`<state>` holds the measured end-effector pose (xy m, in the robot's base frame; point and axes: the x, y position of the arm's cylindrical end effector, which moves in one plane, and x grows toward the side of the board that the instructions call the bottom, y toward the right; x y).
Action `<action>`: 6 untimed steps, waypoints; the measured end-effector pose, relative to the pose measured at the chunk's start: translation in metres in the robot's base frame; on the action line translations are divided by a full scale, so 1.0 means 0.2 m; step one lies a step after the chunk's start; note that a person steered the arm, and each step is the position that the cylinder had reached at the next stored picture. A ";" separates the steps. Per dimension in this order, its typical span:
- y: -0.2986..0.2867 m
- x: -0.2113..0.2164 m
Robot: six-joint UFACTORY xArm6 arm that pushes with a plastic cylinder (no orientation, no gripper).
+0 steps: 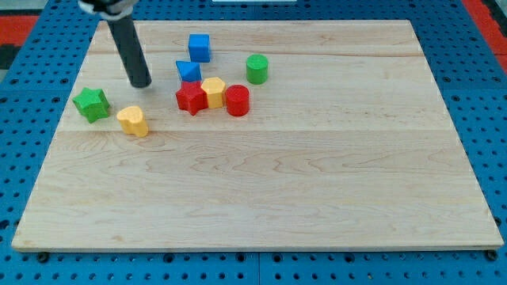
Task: Move the green star close to the yellow heart
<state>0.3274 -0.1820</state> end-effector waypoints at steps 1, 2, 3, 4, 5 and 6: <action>-0.24 -0.11; -0.51 -0.14; -0.60 -0.10; -0.49 0.01; -0.34 0.19; -0.20 0.31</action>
